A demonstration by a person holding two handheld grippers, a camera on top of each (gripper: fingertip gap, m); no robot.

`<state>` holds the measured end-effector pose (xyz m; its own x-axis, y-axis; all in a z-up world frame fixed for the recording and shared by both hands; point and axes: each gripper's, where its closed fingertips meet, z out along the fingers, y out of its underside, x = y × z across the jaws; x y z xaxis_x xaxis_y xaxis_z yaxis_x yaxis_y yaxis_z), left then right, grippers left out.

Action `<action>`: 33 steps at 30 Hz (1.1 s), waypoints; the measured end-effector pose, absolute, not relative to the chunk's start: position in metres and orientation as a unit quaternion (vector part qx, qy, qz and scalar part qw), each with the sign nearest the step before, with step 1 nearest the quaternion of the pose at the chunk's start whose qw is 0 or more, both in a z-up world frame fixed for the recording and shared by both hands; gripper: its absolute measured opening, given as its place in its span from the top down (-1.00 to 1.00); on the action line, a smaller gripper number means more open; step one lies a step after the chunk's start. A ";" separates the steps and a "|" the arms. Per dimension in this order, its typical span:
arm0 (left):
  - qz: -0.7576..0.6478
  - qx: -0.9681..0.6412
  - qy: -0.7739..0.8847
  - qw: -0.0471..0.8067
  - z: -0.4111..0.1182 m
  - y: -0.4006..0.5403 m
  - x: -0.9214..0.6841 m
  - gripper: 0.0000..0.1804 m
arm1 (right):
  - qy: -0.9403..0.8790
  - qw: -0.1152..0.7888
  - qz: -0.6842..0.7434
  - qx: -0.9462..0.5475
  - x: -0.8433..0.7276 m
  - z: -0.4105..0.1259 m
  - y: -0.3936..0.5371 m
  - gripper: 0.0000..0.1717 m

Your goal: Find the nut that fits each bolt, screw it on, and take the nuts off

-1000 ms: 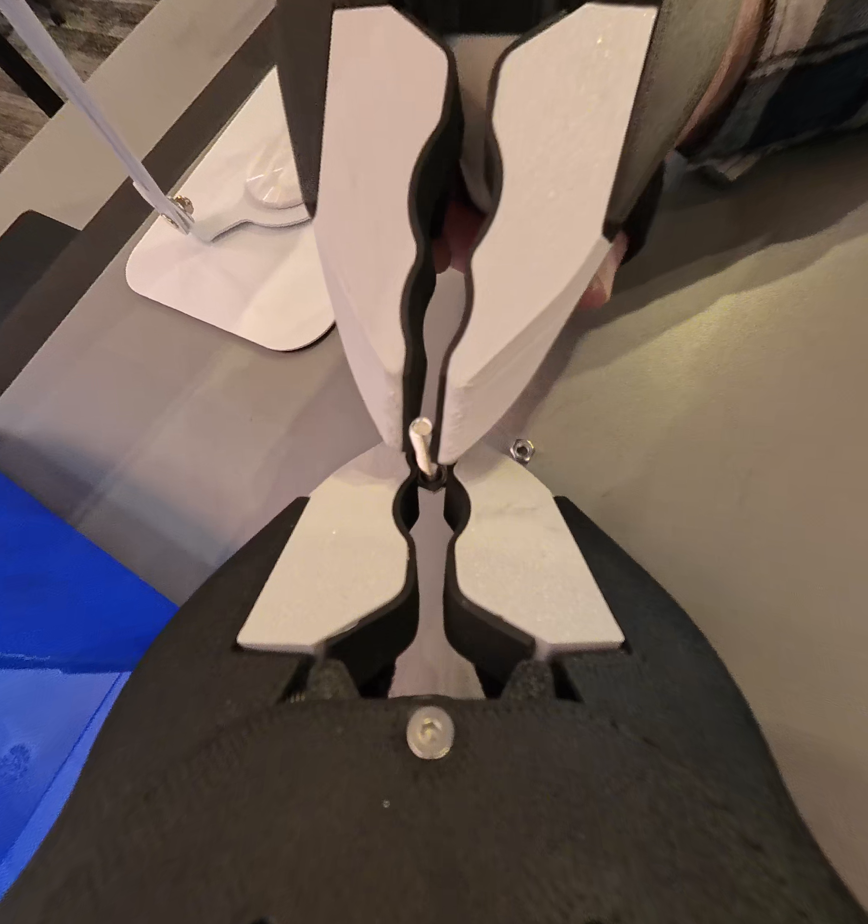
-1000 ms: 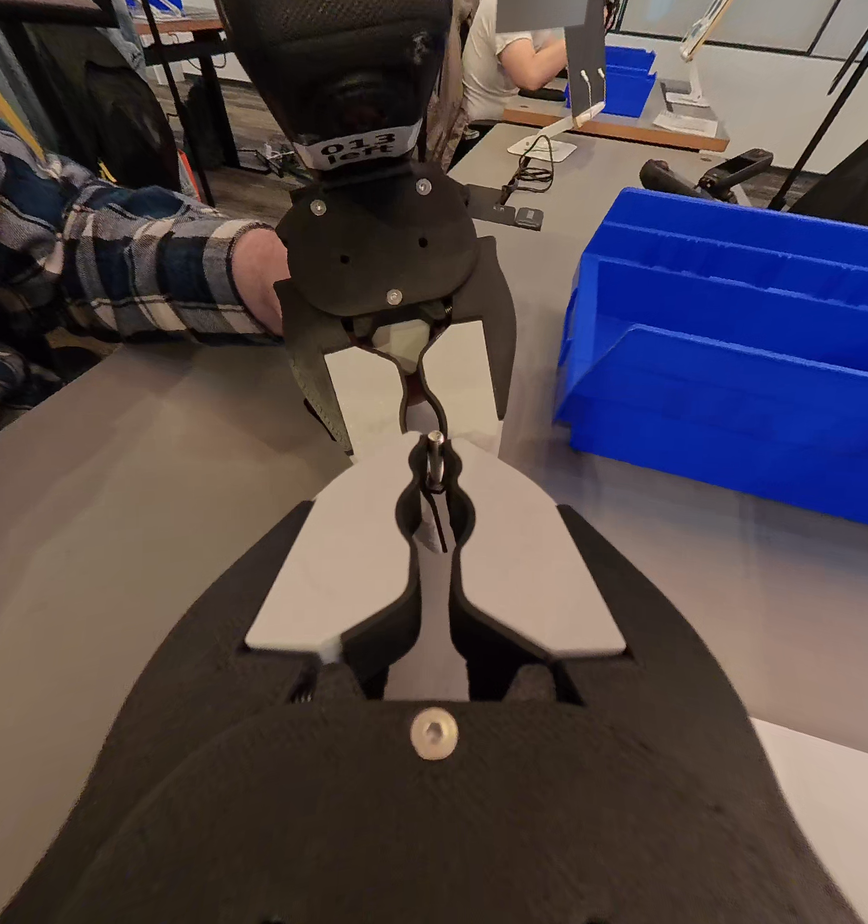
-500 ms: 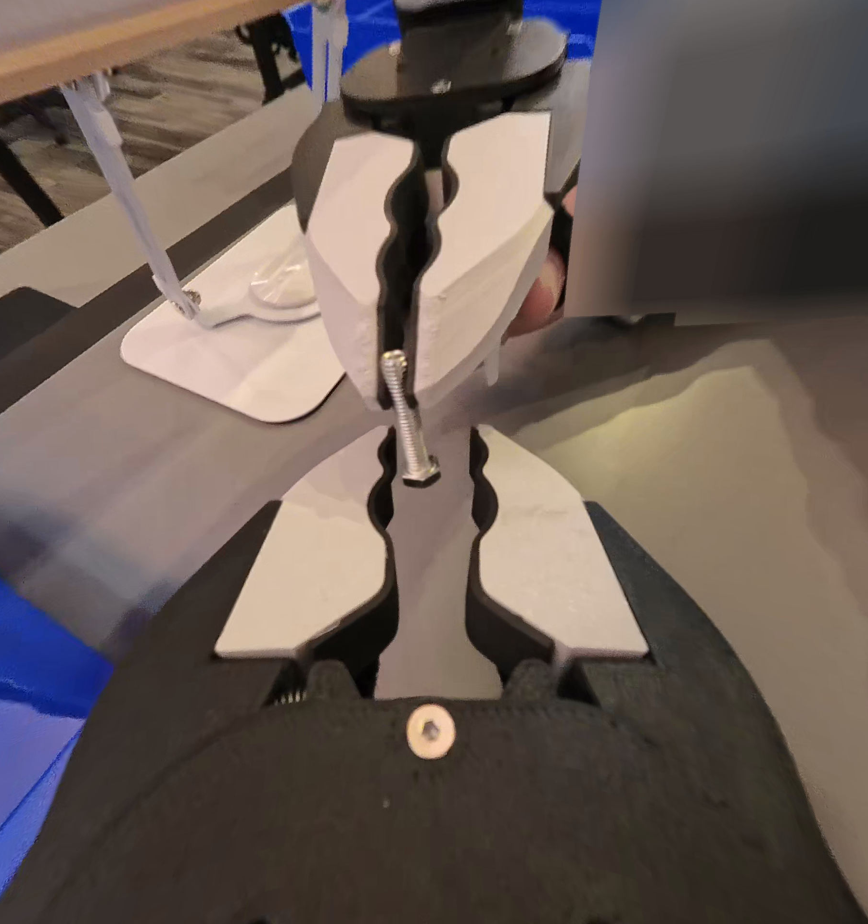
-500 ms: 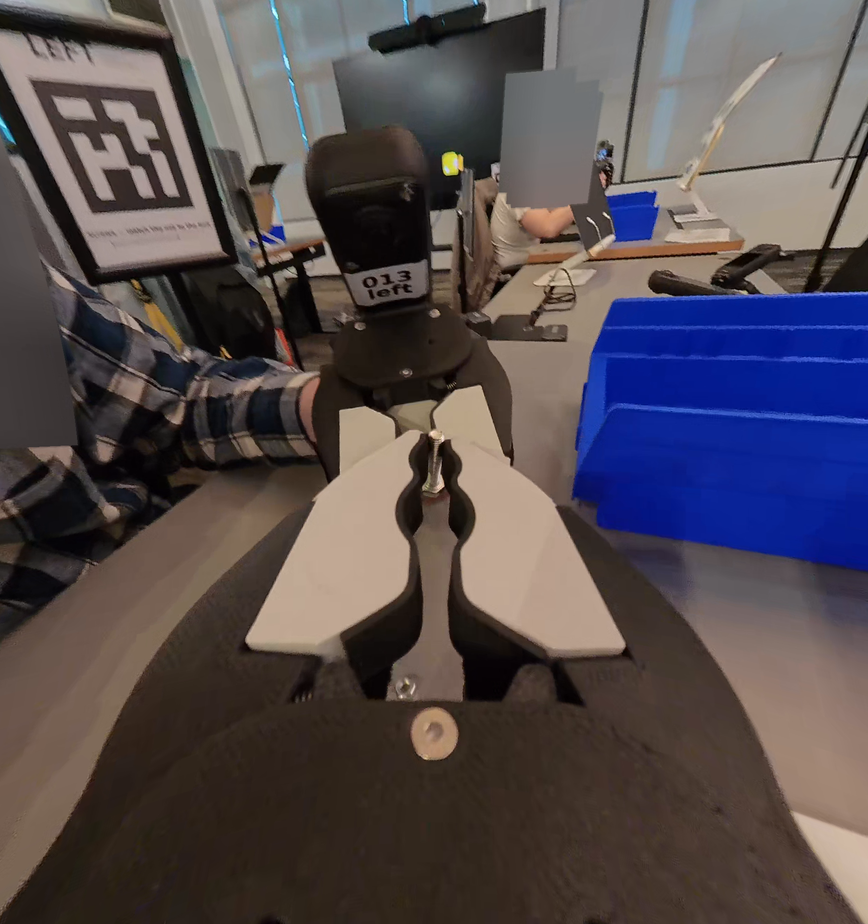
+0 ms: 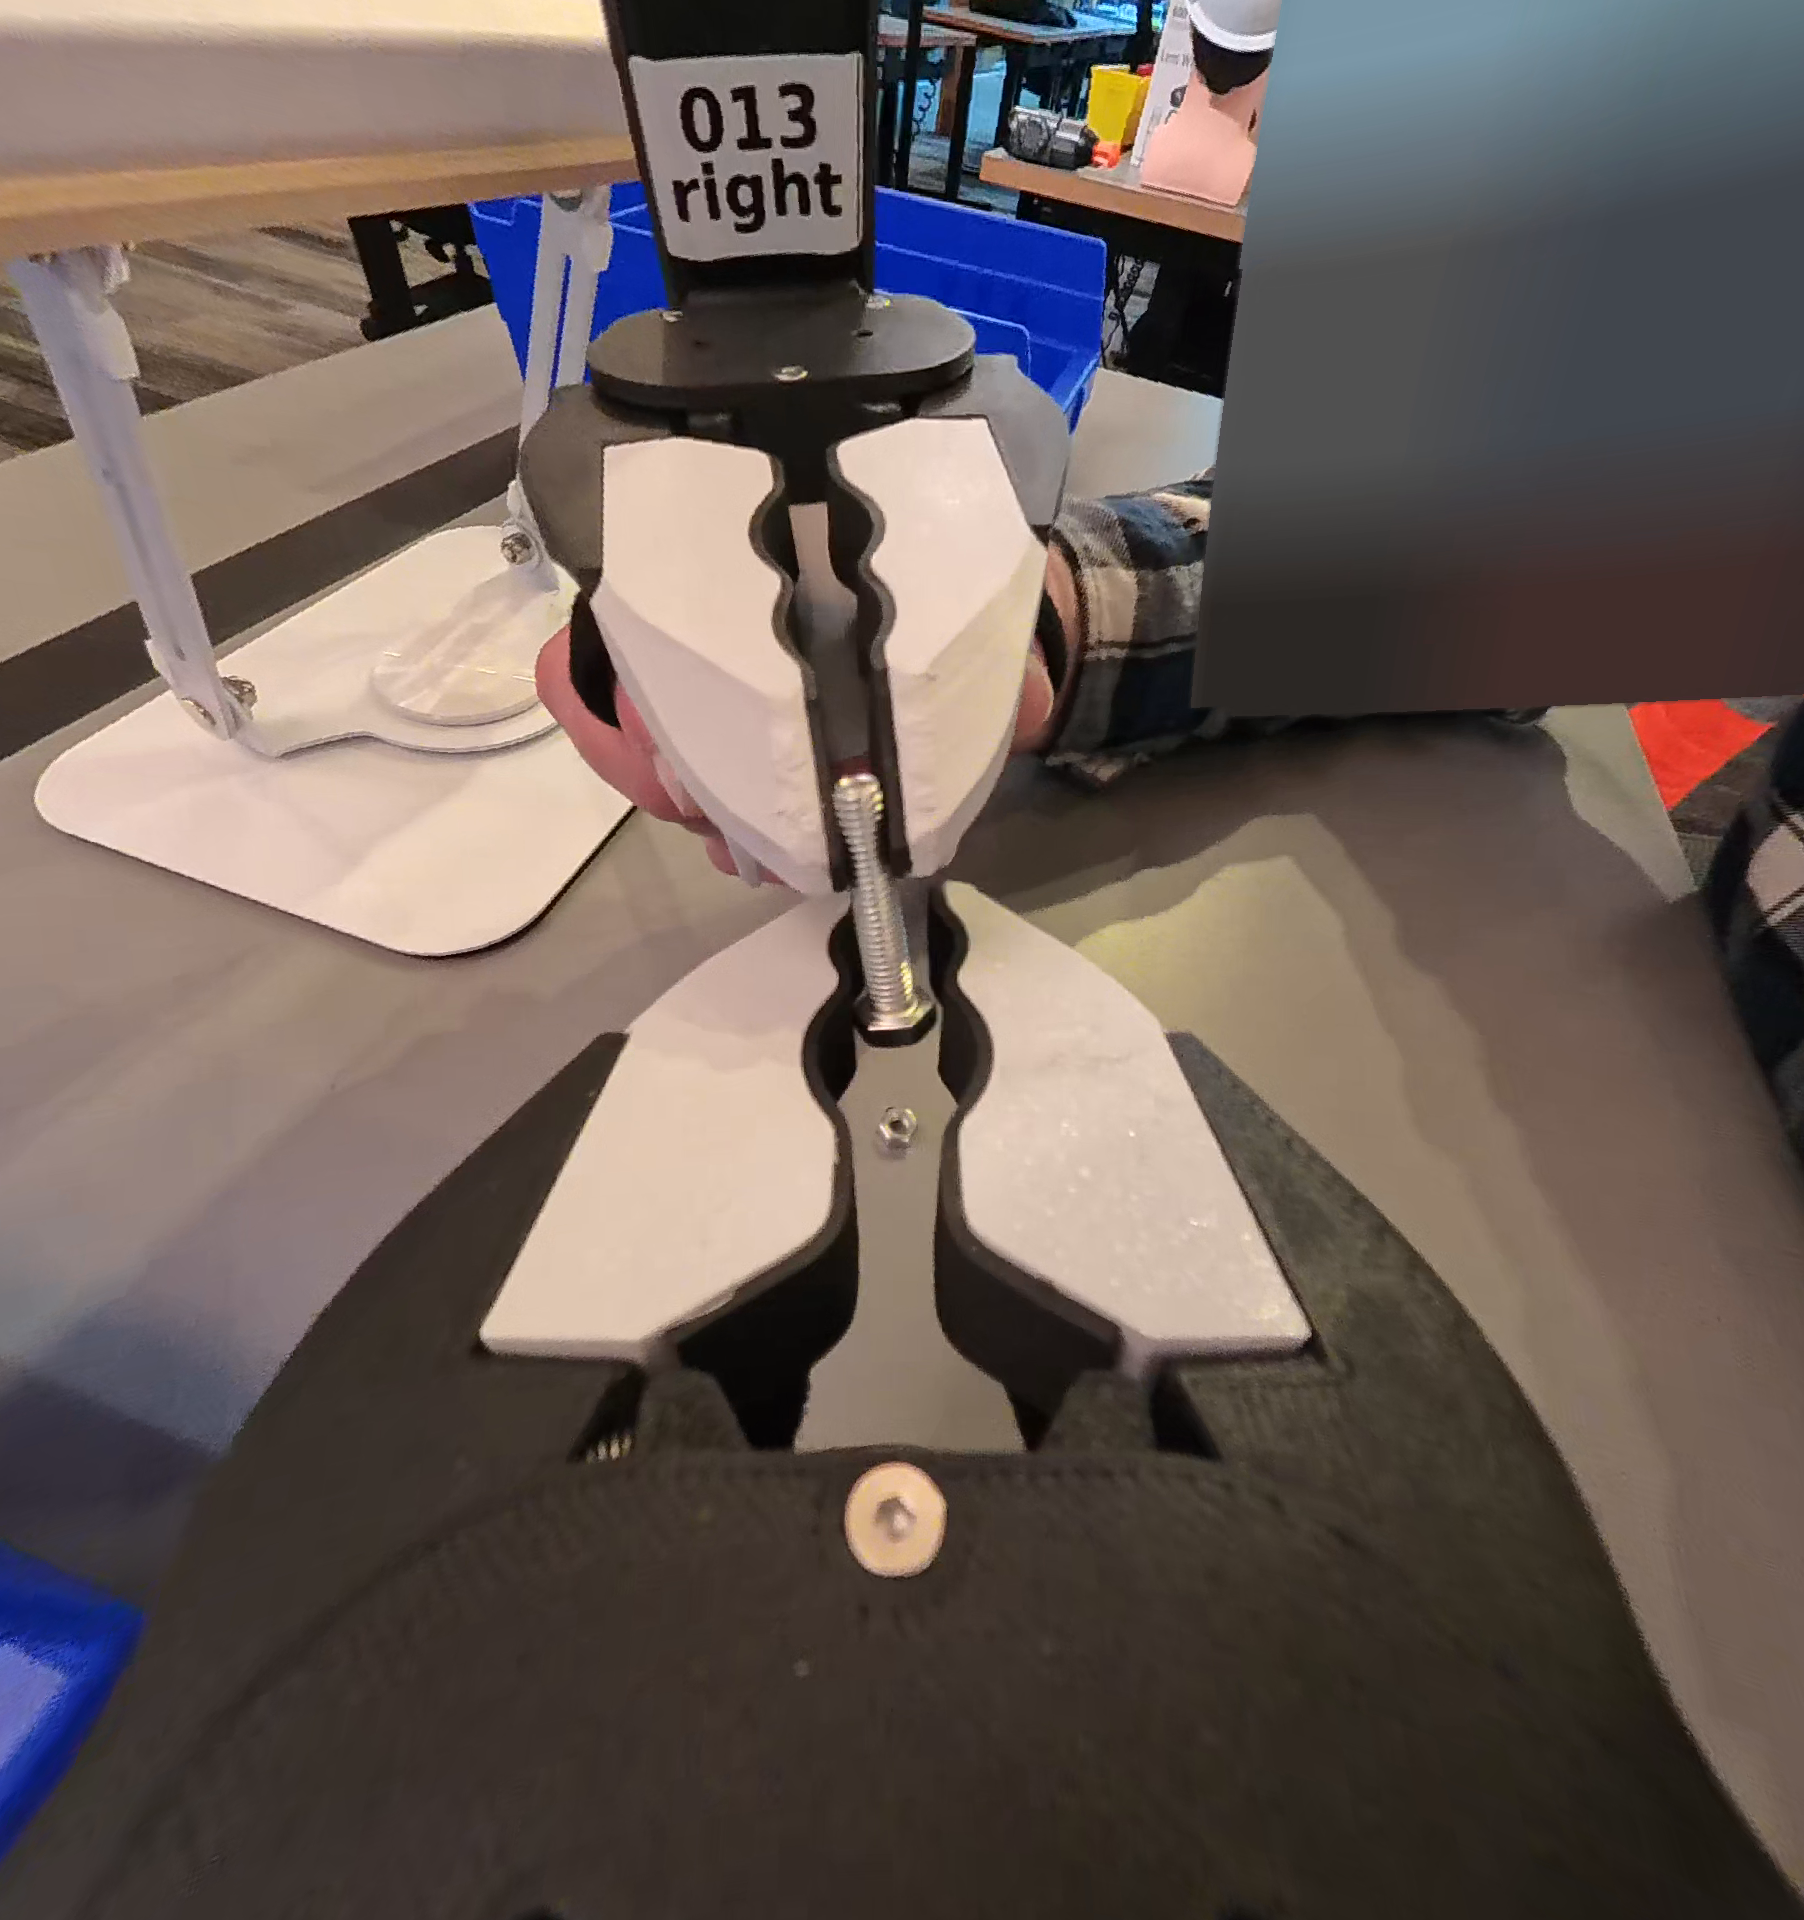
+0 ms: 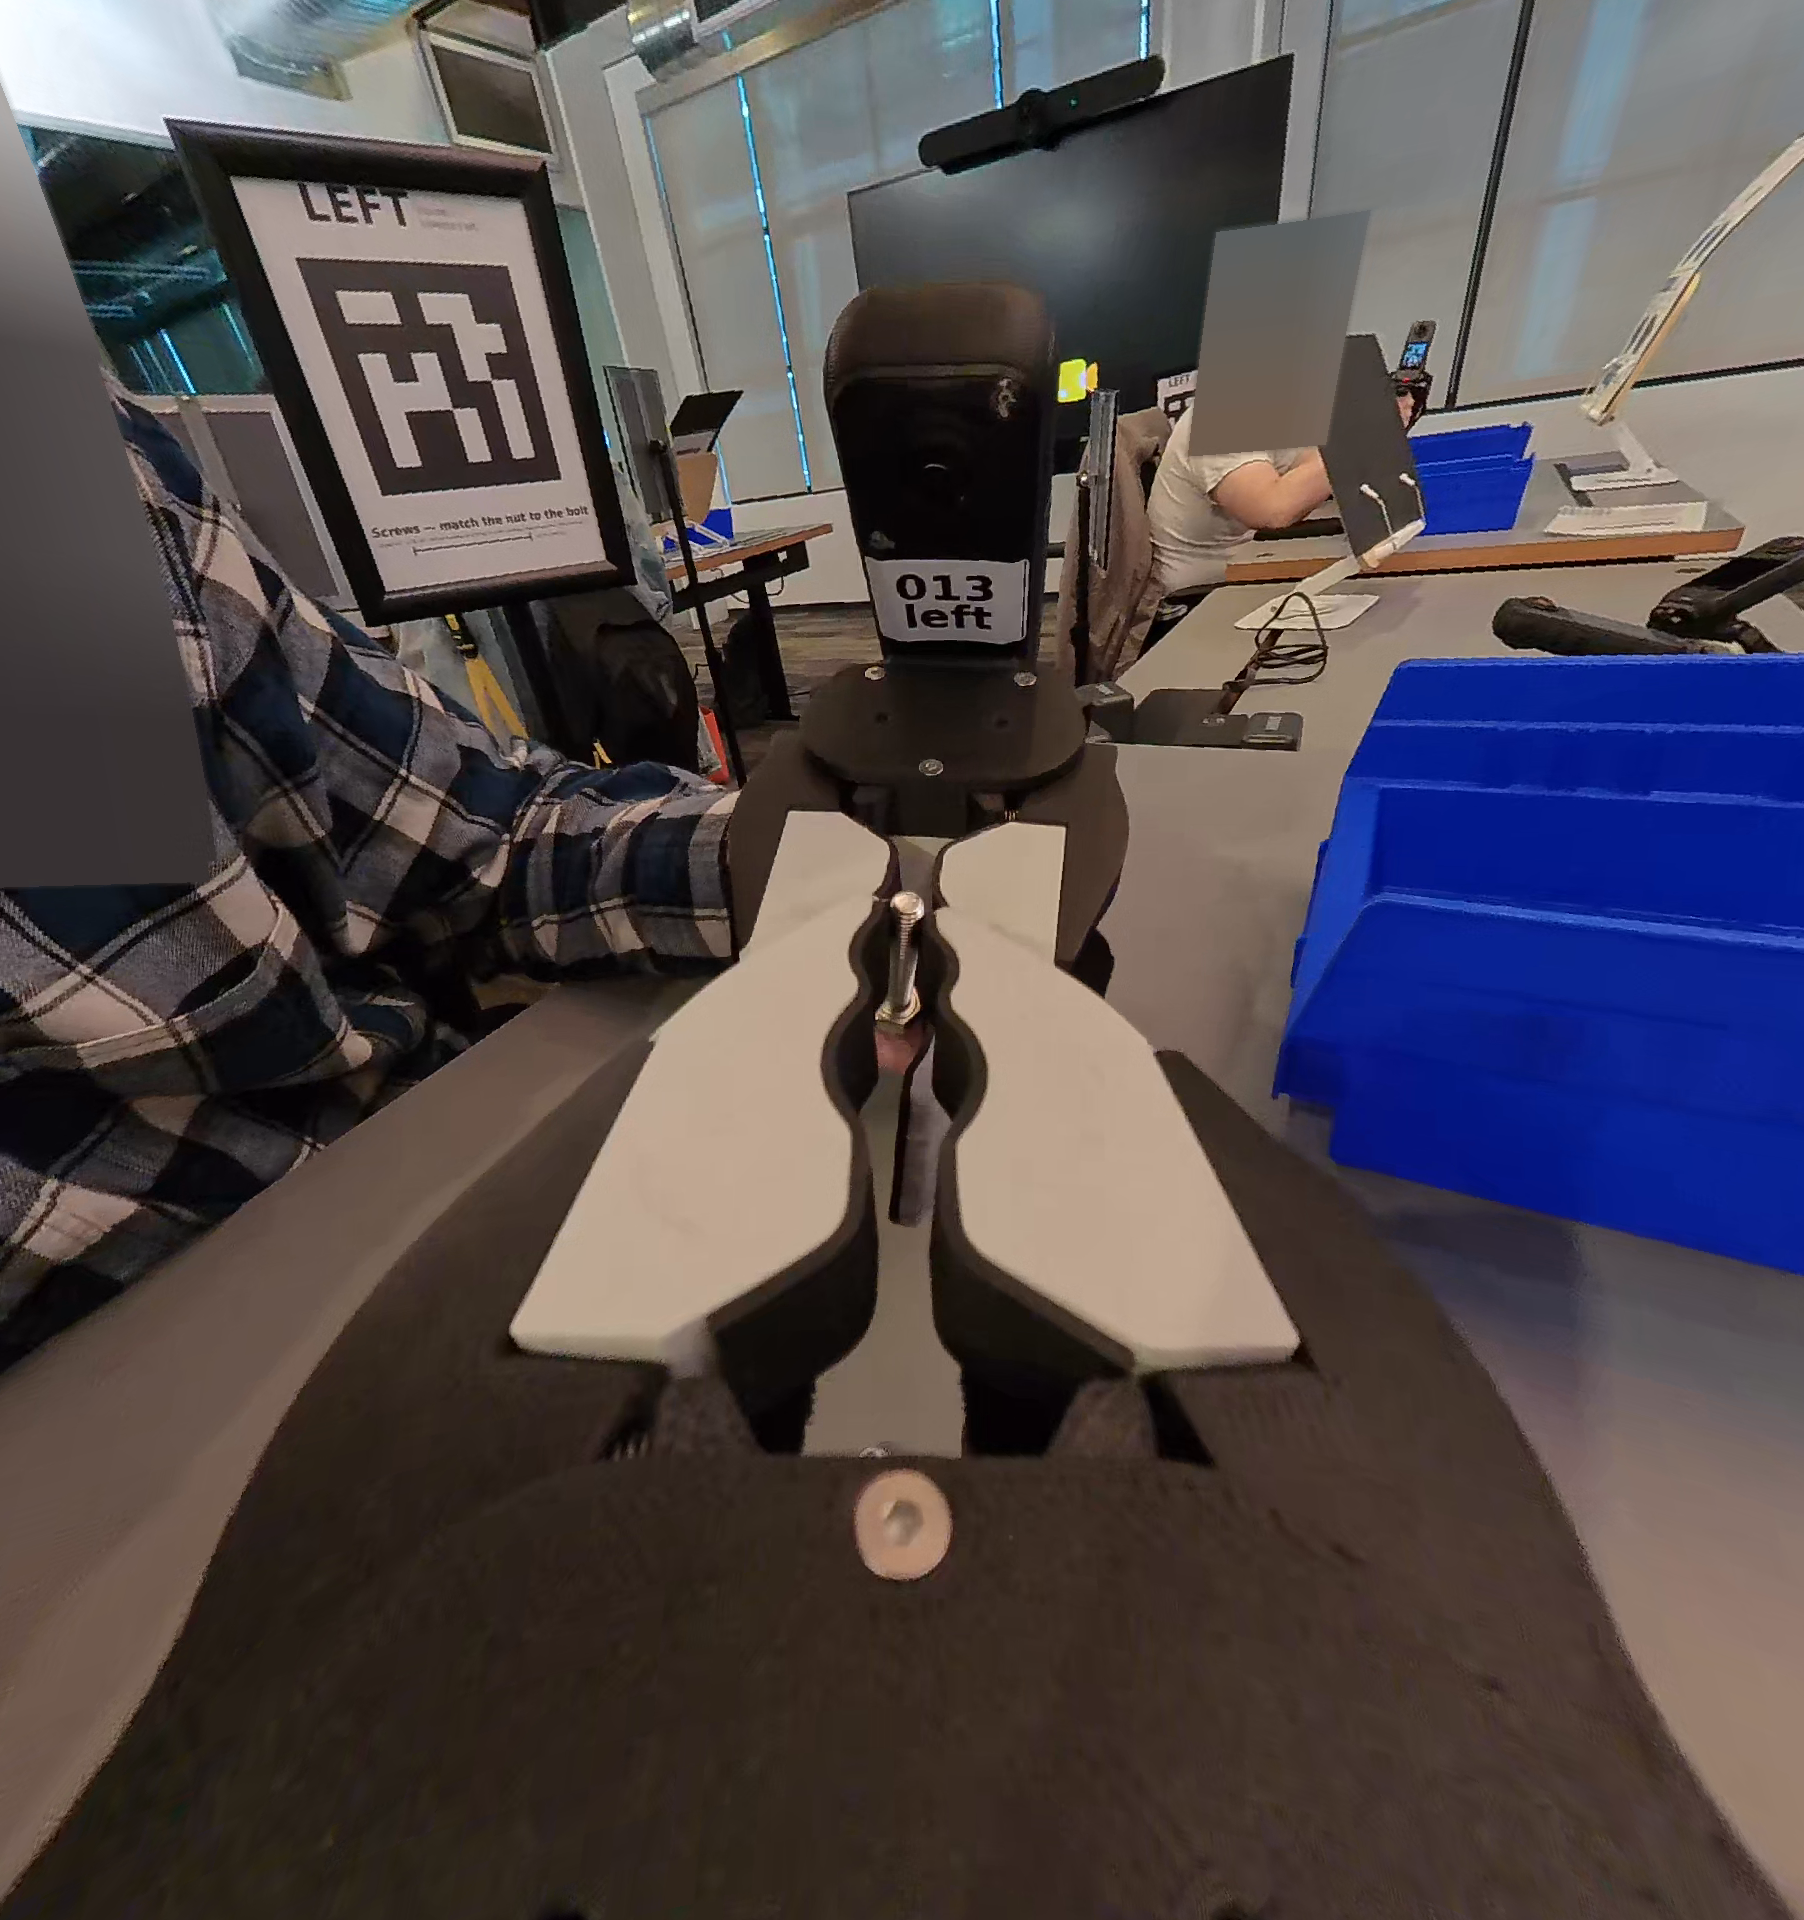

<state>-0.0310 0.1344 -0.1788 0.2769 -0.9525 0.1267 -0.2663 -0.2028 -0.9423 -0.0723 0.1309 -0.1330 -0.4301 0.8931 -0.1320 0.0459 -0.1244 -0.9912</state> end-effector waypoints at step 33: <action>-0.438 -0.655 0.453 0.417 -0.176 0.127 -0.026 0.92 | -0.568 0.358 0.624 -0.399 -0.074 -0.129 0.125 0.94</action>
<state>-0.0264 0.1266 -0.1765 0.2057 -0.9586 0.1968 -0.2276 -0.2425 -0.9431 -0.0735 0.1248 -0.1295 -0.4244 0.9009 -0.0913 0.0059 -0.0980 -0.9952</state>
